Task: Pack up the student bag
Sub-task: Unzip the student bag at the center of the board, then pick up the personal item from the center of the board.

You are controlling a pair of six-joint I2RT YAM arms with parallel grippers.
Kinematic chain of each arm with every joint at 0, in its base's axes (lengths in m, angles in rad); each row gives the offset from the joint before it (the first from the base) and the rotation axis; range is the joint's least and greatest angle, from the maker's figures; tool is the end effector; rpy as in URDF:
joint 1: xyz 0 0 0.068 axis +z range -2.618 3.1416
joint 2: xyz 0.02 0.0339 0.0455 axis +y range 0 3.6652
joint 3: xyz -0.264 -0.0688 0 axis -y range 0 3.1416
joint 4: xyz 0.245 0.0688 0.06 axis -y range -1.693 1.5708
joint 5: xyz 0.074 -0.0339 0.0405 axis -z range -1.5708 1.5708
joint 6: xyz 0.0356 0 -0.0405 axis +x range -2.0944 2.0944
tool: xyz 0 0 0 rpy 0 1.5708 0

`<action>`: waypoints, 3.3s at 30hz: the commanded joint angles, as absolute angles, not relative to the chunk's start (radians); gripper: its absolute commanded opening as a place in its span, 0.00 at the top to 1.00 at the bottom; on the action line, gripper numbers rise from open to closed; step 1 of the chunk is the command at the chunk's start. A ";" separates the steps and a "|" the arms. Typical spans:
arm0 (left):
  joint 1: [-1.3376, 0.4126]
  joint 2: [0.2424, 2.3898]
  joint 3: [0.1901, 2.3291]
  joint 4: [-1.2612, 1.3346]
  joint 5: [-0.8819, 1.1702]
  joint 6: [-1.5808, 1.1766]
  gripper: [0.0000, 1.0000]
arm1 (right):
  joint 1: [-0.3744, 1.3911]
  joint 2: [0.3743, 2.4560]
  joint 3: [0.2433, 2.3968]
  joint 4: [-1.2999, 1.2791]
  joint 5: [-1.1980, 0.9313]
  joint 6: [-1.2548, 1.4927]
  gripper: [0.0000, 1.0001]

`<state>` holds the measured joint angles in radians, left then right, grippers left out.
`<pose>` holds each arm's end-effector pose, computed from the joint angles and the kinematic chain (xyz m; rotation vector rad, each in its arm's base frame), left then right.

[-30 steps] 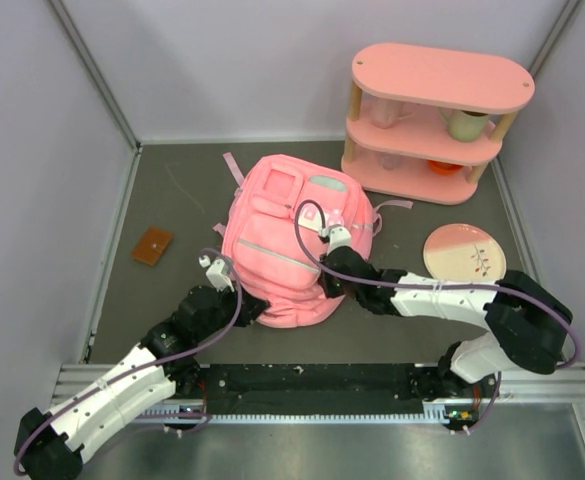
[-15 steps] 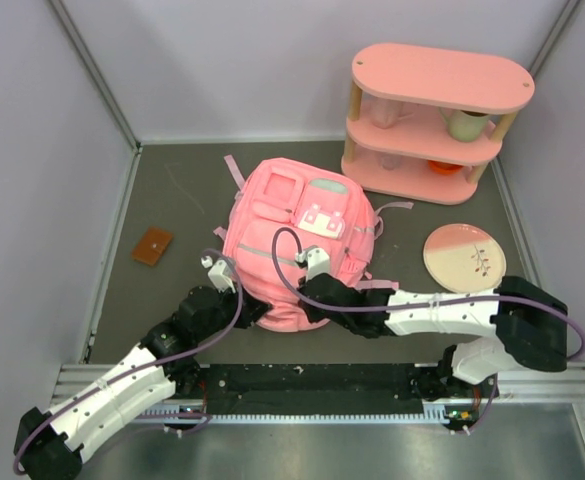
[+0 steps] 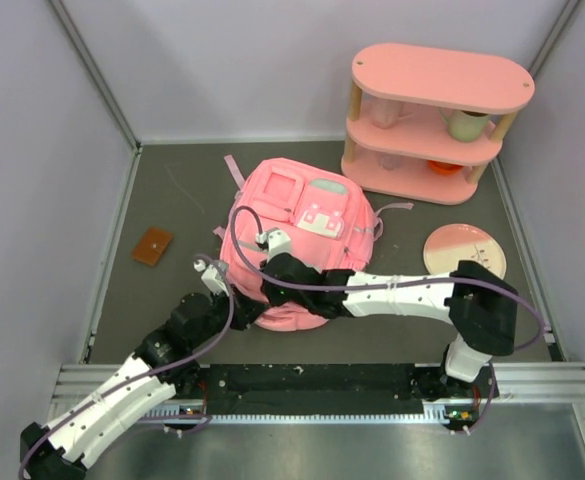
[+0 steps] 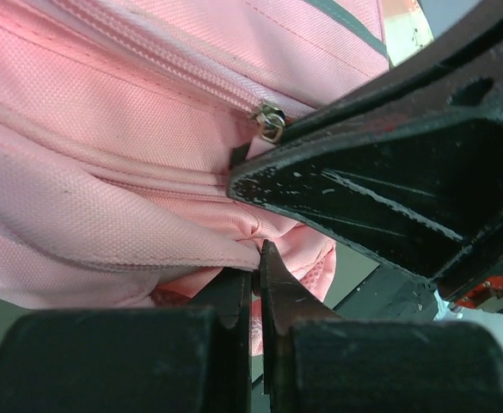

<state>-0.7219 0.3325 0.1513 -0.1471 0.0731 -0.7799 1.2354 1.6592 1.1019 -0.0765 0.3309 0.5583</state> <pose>0.0928 -0.0852 0.1792 -0.0058 2.0517 -1.0565 0.1326 0.3453 0.2340 -0.5639 2.1698 0.6506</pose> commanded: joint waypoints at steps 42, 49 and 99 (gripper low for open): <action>-0.689 0.555 0.802 -0.629 -0.618 -0.546 0.01 | 1.003 1.552 1.368 -0.270 0.141 0.580 0.32; -0.194 0.767 0.819 -0.424 -0.221 -0.543 0.01 | 0.939 1.644 1.561 -0.305 0.009 0.493 0.30; 0.489 1.571 0.799 0.060 0.028 -0.635 0.13 | 0.729 2.235 2.054 -0.307 -0.566 0.459 0.27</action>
<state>0.4839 1.5272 0.7513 0.0006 0.0139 -0.6655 0.7544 2.3154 2.0827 -0.3763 -0.5556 0.4335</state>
